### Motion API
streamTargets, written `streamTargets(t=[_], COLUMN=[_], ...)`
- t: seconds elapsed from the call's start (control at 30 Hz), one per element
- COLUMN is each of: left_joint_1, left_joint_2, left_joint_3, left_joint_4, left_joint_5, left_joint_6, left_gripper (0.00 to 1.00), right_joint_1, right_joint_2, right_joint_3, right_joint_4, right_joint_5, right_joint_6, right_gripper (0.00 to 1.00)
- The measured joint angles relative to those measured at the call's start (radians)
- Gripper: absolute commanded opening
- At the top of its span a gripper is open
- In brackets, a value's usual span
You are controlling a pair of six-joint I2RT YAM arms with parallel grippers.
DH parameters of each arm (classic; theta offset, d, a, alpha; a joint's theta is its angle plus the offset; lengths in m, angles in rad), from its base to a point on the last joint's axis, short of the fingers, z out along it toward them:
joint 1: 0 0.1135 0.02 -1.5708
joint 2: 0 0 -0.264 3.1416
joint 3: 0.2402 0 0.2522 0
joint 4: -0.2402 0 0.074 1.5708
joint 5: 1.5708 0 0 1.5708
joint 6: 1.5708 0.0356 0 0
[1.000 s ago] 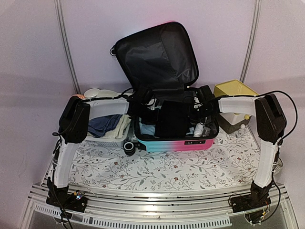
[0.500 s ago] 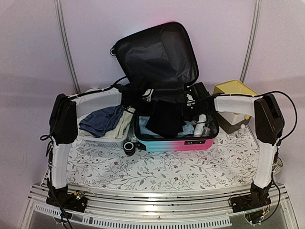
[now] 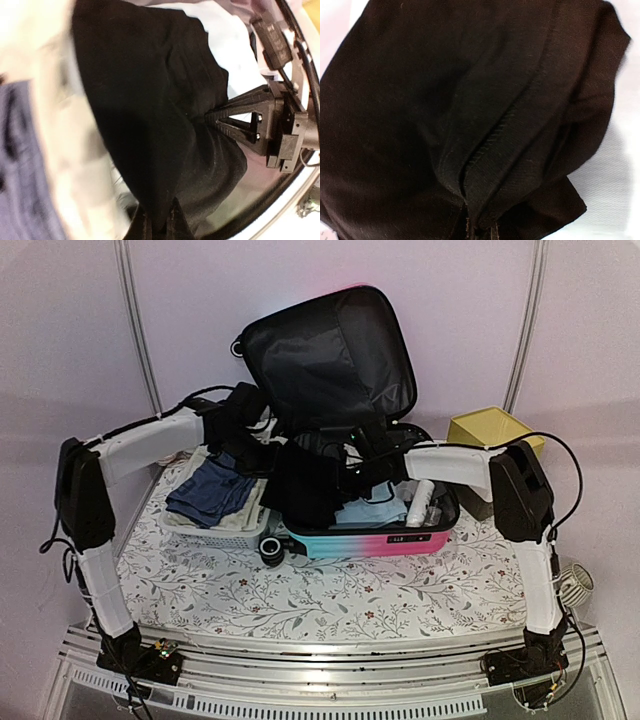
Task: Open, take out, and arrange the luggage
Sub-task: Pick up the clothes from the opened luggage, then place the clothes in the bin.
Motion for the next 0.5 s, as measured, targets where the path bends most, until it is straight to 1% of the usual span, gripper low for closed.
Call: streamTargets(t=[0.17,0.27,0.4,0.43,0.5], left_joint_1=[0.061,0.087,0.136,0.149,0.167], left_joint_2=[-0.154,-0.252,-0.345,-0.359,-0.373], left_joint_3=[-0.118,-0.199,-0.338,-0.377,-0.442], left_joint_4=[-0.015,-0.009,0.016,0.026,0.048], left_joint_5=[0.044,0.063,0.095,0.105,0.122], left_joint_6=[0.007,0.014,0.018,0.018,0.016], left_gripper=[0.00,0.00,0.01,0.07,0.28], right_joint_1=[0.044,0.076,0.104,0.108,0.112], right_joint_2=[0.008,0.013,0.017,0.017,0.017], right_joint_3=[0.054,0.093,0.109,0.108,0.102], right_joint_4=[0.033,0.044,0.053,0.055,0.061], right_joint_5=[-0.039,-0.051,-0.058,-0.059,-0.056], right_joint_6=[0.013,0.013,0.019,0.024,0.034], right_gripper=[0.03,0.08,0.25,0.29,0.35])
